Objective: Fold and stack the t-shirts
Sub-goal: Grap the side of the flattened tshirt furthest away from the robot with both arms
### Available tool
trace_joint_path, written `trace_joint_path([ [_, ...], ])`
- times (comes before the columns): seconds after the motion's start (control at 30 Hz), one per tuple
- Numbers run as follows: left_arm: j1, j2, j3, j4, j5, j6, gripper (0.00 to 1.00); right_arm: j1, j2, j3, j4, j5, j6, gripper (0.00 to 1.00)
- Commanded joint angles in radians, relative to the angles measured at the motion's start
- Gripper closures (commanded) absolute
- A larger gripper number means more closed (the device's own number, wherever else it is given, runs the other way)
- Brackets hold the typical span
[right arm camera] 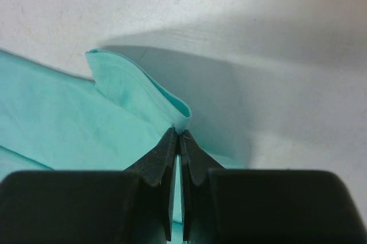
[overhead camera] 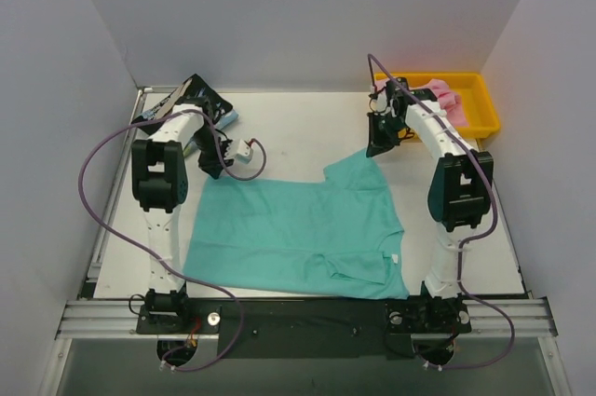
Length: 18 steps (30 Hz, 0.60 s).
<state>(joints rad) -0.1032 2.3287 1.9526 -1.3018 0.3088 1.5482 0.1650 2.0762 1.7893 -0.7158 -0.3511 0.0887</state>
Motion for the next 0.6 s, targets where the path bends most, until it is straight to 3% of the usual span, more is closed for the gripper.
trace_joint_path([
  [0.0,0.003,-0.103,-0.111,-0.208,-0.014,0.039,0.68,0.005,-0.139,-0.079,-0.027,-0.054,0.019,1.00],
  [0.07,0.002,-0.143,-0.176,-0.163,-0.040,0.027,0.65,0.008,-0.165,-0.116,-0.016,-0.069,0.025,1.00],
  [0.1,0.002,-0.155,-0.193,-0.153,-0.048,0.024,0.60,0.008,-0.179,-0.139,-0.010,-0.069,0.026,1.00],
  [0.13,0.002,-0.158,-0.213,-0.114,-0.062,0.009,0.47,0.010,-0.183,-0.148,-0.004,-0.072,0.029,1.00],
  [0.2,0.002,-0.160,-0.222,-0.049,-0.080,-0.025,0.39,0.011,-0.192,-0.169,0.009,-0.077,0.037,1.00],
  [0.4,-0.003,-0.140,-0.182,0.024,-0.094,-0.071,0.40,0.022,-0.222,-0.208,0.024,-0.077,0.045,1.00],
  [0.43,-0.003,-0.147,-0.196,0.033,-0.096,-0.071,0.44,0.022,-0.228,-0.215,0.026,-0.077,0.045,1.00],
  [0.47,-0.003,-0.152,-0.204,0.051,-0.097,-0.073,0.58,0.024,-0.231,-0.220,0.027,-0.074,0.046,1.00],
  [0.5,-0.006,-0.158,-0.213,0.056,-0.099,-0.073,0.64,0.024,-0.237,-0.223,0.026,-0.072,0.048,1.00],
  [0.57,-0.009,-0.166,-0.205,0.044,-0.086,-0.080,0.91,0.024,-0.254,-0.232,0.026,-0.071,0.049,1.00],
])
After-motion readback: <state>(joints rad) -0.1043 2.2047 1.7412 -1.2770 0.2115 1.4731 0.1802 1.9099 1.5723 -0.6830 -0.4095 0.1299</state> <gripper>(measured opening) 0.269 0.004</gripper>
